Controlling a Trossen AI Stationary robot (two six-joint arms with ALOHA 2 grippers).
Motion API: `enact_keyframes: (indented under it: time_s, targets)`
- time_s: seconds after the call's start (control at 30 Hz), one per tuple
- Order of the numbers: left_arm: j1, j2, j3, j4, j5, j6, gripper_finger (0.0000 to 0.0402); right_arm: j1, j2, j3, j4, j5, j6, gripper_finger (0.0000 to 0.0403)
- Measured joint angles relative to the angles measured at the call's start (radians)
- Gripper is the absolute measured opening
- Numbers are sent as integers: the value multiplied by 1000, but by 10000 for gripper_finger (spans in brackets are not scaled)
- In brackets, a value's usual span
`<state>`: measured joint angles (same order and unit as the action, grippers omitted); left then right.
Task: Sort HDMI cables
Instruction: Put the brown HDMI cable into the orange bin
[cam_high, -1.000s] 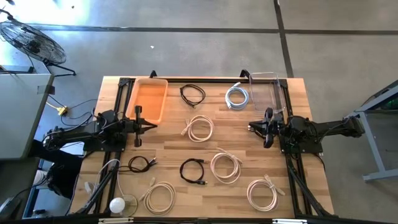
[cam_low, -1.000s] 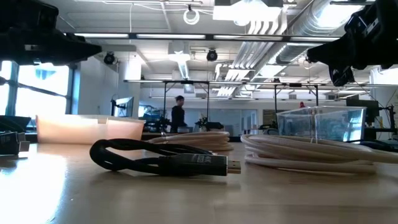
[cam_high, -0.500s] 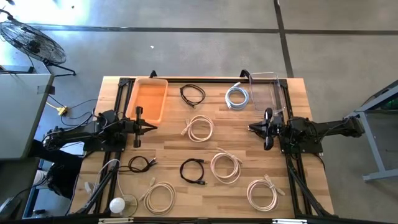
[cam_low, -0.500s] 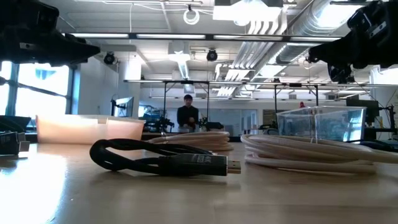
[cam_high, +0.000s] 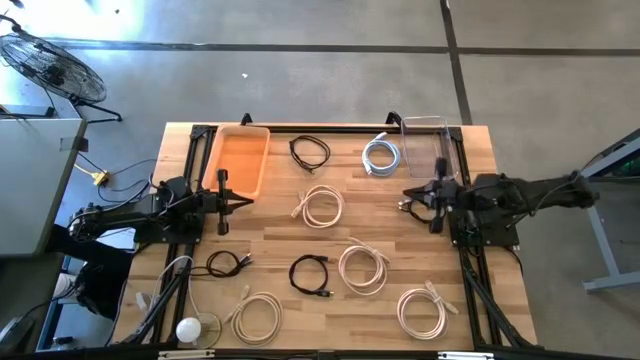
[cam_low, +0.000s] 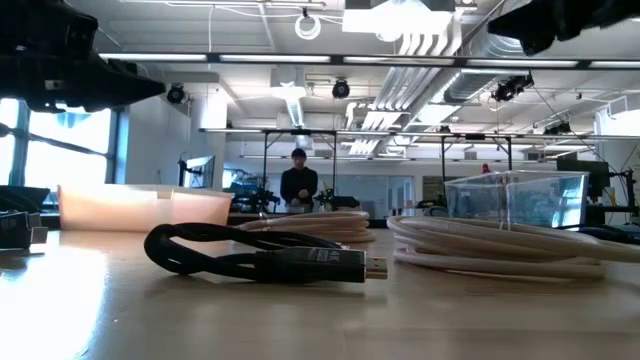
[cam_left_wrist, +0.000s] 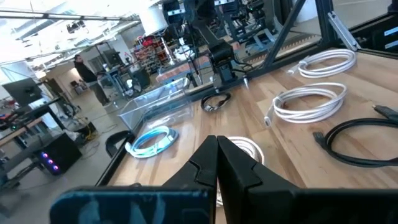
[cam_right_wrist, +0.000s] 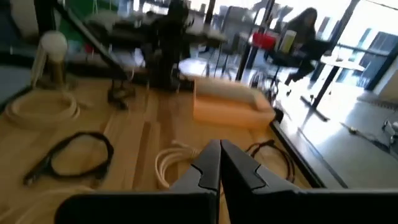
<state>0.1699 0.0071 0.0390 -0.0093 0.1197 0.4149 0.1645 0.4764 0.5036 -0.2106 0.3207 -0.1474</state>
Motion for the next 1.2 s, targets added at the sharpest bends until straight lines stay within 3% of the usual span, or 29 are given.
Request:
enact_keyframes:
  time_s: [0.3, 0.47, 0.6, 0.83, 0.93, 1.07, 1.2]
  targets:
    - [0, 0, 1, -14, -3, 0, 0, 28, 519, 392, -241, 14, 62, 0]
    - [0, 0, 2, -26, -3, 0, 1, 28, 748, 558, -303, 9, 60, 3]
    - [0, 11, 2, -28, -2, 0, 1, 23, 888, 667, -394, 44, 71, 33]
    - [0, 24, 2, -32, 1, -4, 1, 19, 1000, 765, -698, 105, 257, 114]
    - [0, 24, 2, -33, 1, -5, 1, 20, 1009, 762, -793, 28, 403, 135]
    - [0, 24, 2, -34, 1, -4, 1, 31, 1009, 731, -788, -121, 531, 153]
    - [0, 24, 2, -34, 1, -1, 1, 56, 1009, 687, -723, -157, 595, 175]
